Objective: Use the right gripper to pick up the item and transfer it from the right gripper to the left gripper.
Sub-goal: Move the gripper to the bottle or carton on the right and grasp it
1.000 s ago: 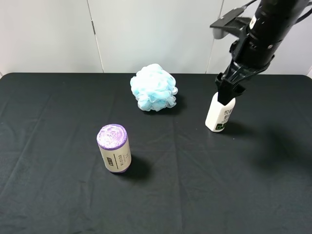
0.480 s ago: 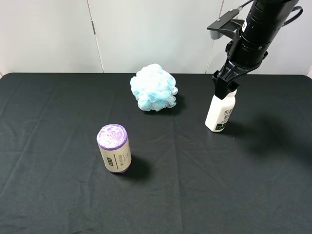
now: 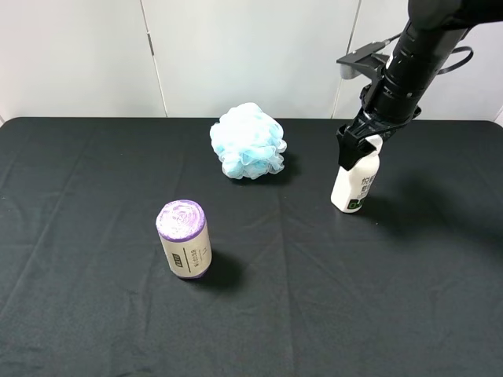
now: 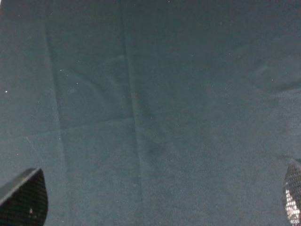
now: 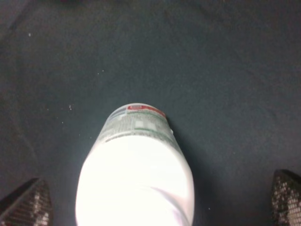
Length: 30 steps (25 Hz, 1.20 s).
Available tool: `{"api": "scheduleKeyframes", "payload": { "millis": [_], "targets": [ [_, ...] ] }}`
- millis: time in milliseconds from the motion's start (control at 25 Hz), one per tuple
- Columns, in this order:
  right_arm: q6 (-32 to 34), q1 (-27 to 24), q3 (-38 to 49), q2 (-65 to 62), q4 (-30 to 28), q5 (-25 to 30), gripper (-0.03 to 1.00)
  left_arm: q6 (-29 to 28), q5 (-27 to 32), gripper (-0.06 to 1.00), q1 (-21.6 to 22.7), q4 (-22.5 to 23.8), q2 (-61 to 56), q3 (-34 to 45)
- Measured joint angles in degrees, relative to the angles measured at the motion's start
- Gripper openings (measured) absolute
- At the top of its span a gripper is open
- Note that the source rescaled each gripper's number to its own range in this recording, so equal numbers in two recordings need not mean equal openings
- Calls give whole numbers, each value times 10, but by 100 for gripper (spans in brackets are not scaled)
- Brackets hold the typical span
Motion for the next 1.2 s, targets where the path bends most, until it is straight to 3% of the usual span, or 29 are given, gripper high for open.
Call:
{"api": "scheduleKeyframes", "payload": {
  "millis": [640, 720, 760, 800, 880, 920, 1200],
  "targets": [
    [-4, 0, 0, 20, 2, -9, 100, 0, 0, 100, 0, 0, 0, 0],
    [-4, 0, 0, 20, 2, -8, 91, 0, 0, 100, 0, 0, 0, 0],
    [-4, 0, 0, 20, 1, -8, 77, 0, 0, 100, 0, 0, 0, 0],
    [-5, 0, 0, 20, 0, -7, 55, 0, 0, 100, 0, 0, 0, 0],
    [-10, 0, 0, 20, -3, -3, 0, 0, 0, 100, 0, 0, 0, 0],
    [-14, 0, 0, 20, -4, -2, 8, 0, 0, 100, 0, 0, 0, 0],
    [-19, 0, 0, 20, -5, -1, 5, 0, 0, 100, 0, 0, 0, 0]
  ]
}}
